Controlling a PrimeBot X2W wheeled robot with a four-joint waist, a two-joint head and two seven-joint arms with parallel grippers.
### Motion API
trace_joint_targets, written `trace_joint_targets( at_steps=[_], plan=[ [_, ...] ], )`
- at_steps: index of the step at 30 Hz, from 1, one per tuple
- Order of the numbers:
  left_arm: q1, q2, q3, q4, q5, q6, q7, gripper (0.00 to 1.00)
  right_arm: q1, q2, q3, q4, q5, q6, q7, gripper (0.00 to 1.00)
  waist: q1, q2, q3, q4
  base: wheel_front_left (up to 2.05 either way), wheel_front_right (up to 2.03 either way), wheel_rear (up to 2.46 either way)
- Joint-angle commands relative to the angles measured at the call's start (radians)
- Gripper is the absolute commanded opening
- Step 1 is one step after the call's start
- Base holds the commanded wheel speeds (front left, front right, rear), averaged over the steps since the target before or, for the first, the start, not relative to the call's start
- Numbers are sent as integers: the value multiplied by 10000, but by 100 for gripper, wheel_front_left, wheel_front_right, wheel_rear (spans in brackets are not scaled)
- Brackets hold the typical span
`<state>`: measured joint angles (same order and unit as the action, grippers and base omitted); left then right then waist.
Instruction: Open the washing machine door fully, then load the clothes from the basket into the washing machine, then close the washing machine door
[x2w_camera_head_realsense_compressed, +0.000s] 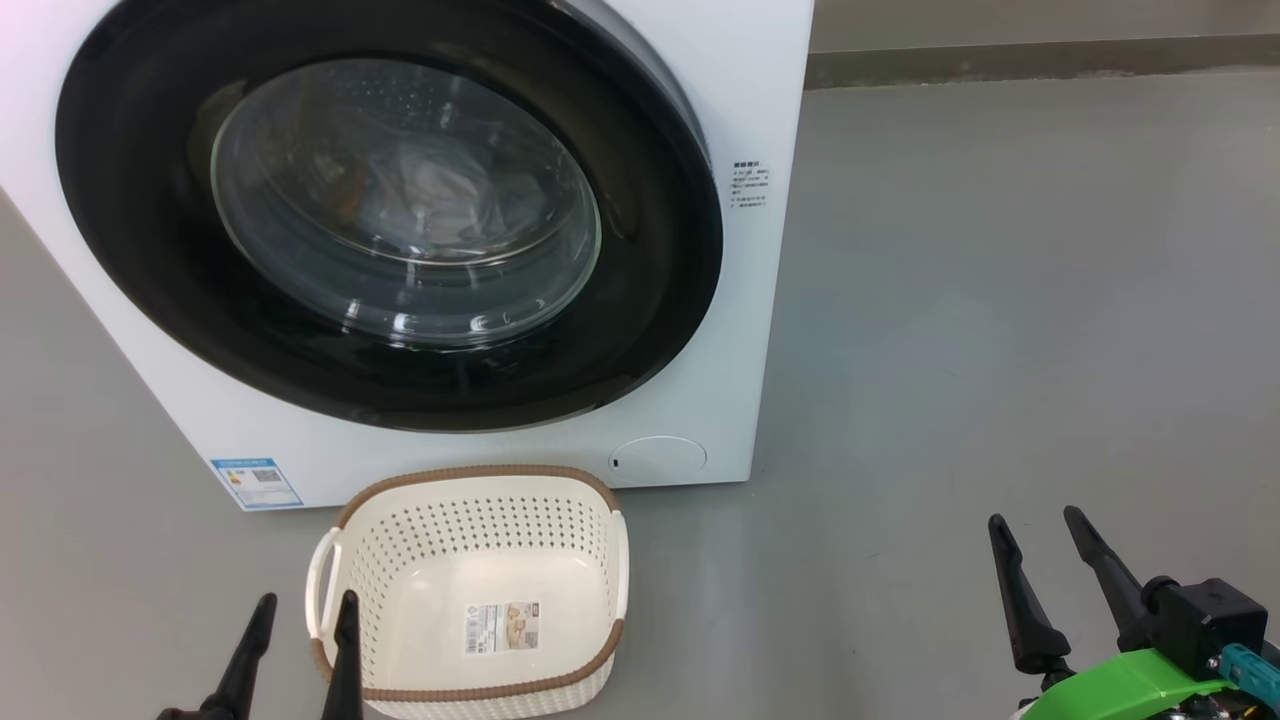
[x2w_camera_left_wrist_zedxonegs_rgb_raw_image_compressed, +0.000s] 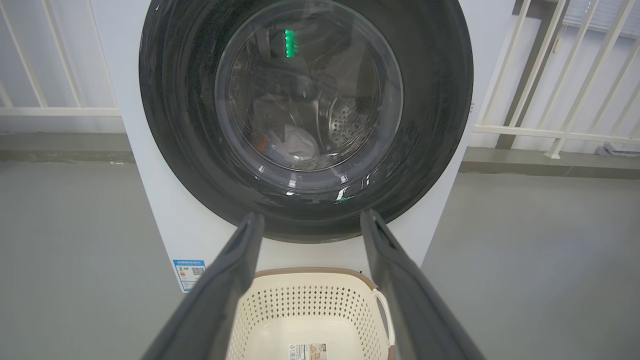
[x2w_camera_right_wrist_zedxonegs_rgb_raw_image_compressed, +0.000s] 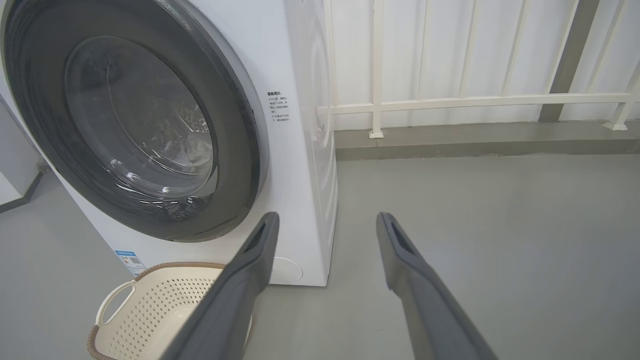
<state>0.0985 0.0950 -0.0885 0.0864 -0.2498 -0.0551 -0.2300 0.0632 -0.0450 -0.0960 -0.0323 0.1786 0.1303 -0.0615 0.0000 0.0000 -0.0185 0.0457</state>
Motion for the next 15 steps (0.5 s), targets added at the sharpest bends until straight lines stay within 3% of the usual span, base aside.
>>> trace_joint_targets(
  at_steps=[1, 15],
  plan=[
    [-251, 144, 308, -250, -71, 98, -69, 100, -134, -54, 215, -317, 22, 4, 24, 100, 0, 0, 3, 6, 0, 0, 0],
    [-287, 162, 213, -209, -29, 270, -138, 100, -129, -53, 236, -278, 54, 4, 108, 100, 0, 0, 31, 57, 0, 0, 0]
  ],
)
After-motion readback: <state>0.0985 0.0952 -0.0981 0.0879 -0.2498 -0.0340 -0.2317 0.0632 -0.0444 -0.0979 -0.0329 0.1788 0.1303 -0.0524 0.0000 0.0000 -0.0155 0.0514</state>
